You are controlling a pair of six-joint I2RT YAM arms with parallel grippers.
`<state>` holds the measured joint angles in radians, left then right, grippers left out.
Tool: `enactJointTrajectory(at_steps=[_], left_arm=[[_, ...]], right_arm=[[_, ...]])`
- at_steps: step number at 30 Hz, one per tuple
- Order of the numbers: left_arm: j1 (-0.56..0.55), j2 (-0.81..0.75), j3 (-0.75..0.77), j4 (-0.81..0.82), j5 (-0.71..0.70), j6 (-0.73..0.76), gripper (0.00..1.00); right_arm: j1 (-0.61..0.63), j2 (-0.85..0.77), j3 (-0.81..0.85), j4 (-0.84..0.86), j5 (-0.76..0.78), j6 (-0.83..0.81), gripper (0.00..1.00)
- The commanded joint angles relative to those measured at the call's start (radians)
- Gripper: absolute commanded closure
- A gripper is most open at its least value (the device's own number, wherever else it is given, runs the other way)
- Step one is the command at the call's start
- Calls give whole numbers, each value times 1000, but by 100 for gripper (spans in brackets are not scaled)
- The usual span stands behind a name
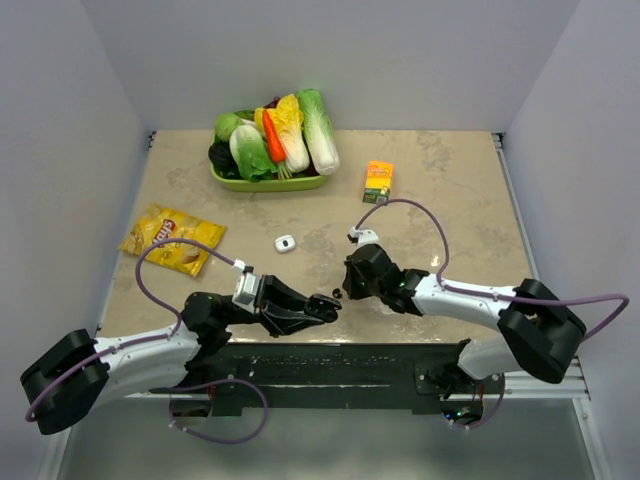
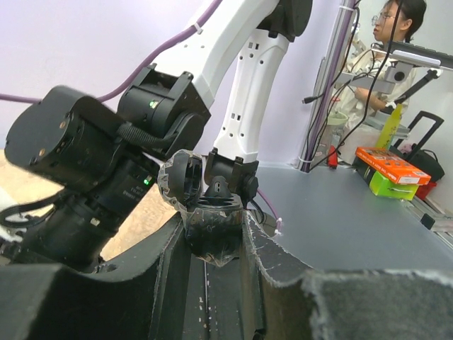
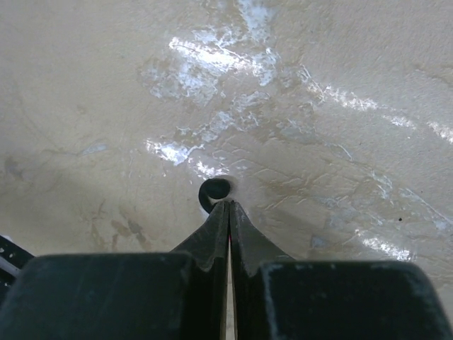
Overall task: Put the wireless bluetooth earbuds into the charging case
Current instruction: Pick up the earbud from the center of the board.
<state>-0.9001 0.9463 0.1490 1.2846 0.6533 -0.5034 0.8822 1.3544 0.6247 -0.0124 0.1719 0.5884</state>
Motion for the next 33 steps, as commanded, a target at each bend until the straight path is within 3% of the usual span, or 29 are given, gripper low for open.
enactJointTrajectory(at_steps=[1, 14, 23, 29, 33], left_arm=[[-11, -12, -6, 424, -18, 37, 100], [-14, -7, -12, 424, -21, 43, 100], [-17, 0, -11, 433, -23, 34, 100], [-19, -15, -11, 414, -21, 42, 100], [-19, -41, -9, 386, -26, 55, 100]], right_arm=[[-6, 52, 7, 5, 14, 10, 100], [37, 133, -11, 86, -89, 24, 100], [64, 245, 61, 111, -135, 27, 100], [64, 109, 47, 94, -75, -8, 100], [58, -39, 47, 40, -14, -64, 77]])
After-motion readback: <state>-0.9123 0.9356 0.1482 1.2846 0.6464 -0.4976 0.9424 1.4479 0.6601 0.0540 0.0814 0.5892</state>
